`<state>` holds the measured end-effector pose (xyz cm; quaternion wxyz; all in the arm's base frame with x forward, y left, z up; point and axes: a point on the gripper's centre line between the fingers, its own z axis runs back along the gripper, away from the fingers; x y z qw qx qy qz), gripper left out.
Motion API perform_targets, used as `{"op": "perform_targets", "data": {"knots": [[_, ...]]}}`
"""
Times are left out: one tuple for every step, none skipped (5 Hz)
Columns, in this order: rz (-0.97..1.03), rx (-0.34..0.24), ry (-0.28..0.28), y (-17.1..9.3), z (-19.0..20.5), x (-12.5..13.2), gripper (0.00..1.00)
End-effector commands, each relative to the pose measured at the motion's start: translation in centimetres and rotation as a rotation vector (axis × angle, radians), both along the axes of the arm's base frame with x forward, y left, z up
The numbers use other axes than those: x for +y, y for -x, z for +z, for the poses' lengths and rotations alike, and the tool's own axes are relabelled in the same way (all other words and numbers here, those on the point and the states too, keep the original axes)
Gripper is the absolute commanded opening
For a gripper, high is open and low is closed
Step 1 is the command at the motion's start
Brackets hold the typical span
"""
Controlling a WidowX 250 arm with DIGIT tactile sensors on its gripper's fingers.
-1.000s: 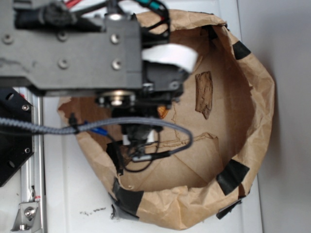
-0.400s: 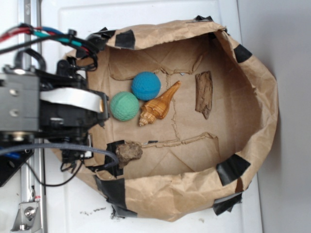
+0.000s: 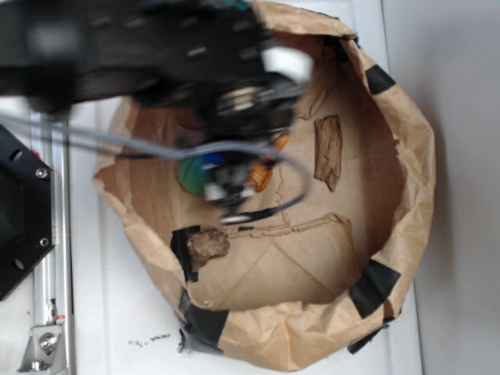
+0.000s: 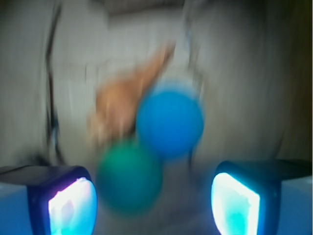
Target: Grab the green ball.
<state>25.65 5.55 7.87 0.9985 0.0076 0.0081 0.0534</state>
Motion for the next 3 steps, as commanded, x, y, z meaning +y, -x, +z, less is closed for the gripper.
{"op": "perform_targets", "data": {"knots": [[-0.049,-0.075,-0.034,-1.5,2.2,-0.6,1.00],[-0.112,-0.101,-0.055,-1.0,2.4,-1.5,1.00],[-0.132,-0.105,-0.053,-0.7,2.5,-1.7,1.00]]}}
